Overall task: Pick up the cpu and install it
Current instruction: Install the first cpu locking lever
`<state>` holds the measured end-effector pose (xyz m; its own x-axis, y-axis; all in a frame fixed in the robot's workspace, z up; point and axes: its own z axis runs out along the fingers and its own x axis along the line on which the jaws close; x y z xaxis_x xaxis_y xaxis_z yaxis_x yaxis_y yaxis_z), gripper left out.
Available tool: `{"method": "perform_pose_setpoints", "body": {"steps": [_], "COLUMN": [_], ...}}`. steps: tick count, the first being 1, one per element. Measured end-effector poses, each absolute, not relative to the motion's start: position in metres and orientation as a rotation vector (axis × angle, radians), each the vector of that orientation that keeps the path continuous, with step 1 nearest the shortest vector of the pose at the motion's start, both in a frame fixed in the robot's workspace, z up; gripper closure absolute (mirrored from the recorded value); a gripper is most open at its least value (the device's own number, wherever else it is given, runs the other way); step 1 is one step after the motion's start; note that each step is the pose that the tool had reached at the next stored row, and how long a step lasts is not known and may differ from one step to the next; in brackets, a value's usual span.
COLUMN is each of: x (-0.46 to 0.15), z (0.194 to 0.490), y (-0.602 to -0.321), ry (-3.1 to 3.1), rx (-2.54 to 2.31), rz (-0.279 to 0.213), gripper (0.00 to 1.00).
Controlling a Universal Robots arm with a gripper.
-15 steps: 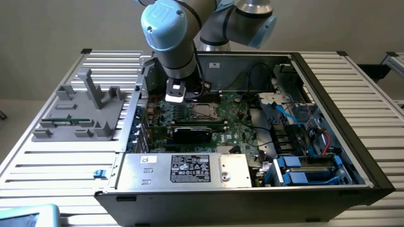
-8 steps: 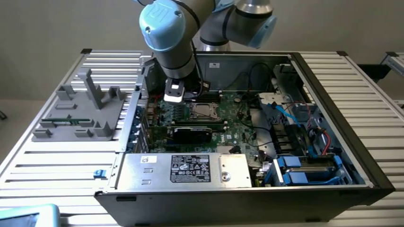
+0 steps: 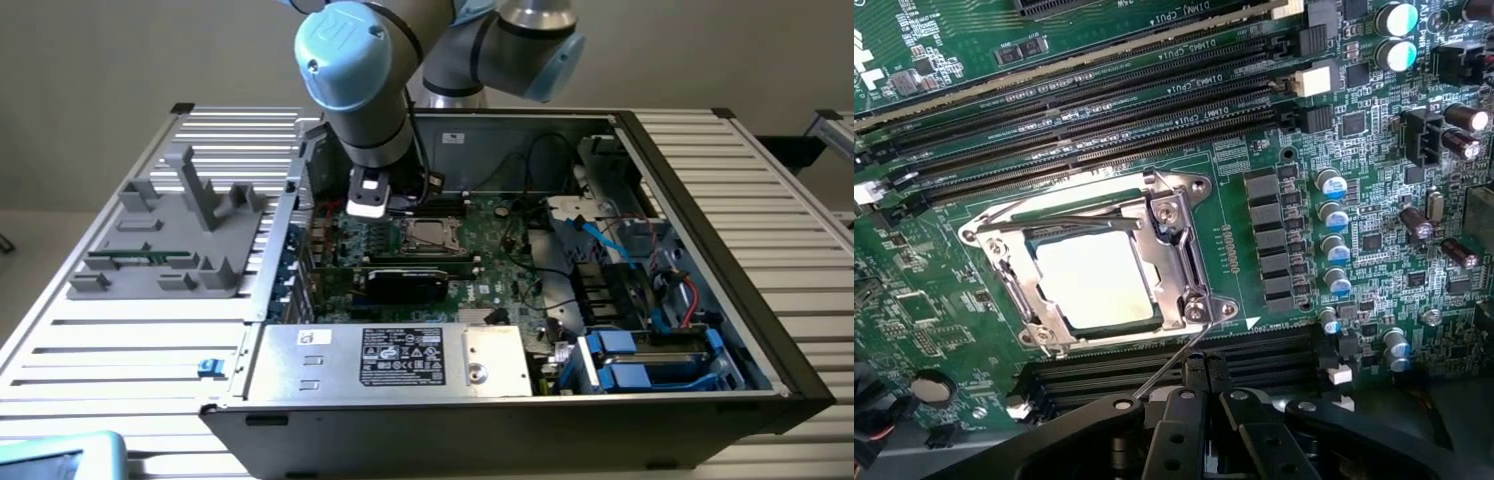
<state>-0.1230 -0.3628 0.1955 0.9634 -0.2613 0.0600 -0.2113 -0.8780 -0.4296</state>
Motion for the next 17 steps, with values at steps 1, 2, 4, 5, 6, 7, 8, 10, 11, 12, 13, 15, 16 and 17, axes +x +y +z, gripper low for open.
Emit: {"method": "perform_pose_setpoints", "body": {"steps": [1, 2, 4, 5, 6, 7, 8, 10, 11, 12, 13, 15, 16, 17], "x": [-0.1229, -0.1226, -0.1218, -0.1215, -0.1211, -0.1207, -0.1204, -0.1194, -0.1189, -0.1184, -0.1181, -0.1172, -0.1168, -0.1164], "z": [0.1953, 0.1951, 0.1948, 0.1947, 0.1945, 0.1943, 0.1941, 0.1934, 0.193, 0.1926, 0.1923, 0.192, 0.1919, 0.1918], "y": [-0.3628, -0.3628, -0.3628, -0.3628, -0.3628, -0.3628, -0.3628, -0.3628, -0.3628, -0.3628, -0.3628, -0.3628, -0.3628, -0.3628], "ry": [0.339, 0.339, 0.339, 0.339, 0.339, 0.339, 0.339, 0.339, 0.339, 0.339, 0.34, 0.34, 0.34, 0.34], "rx": [-2.683, -2.683, -2.682, -2.682, -2.682, -2.683, -2.682, -2.683, -2.682, -2.683, -2.683, -2.683, -2.682, -2.682], "rz": [-0.161, -0.161, -0.162, -0.162, -0.161, -0.161, -0.162, -0.161, -0.161, -0.161, -0.161, -0.162, -0.162, -0.162], "gripper": [0.88, 0.88, 0.88, 0.88, 0.88, 0.88, 0.88, 0.88, 0.88, 0.88, 0.88, 0.88, 0.88, 0.88]}}
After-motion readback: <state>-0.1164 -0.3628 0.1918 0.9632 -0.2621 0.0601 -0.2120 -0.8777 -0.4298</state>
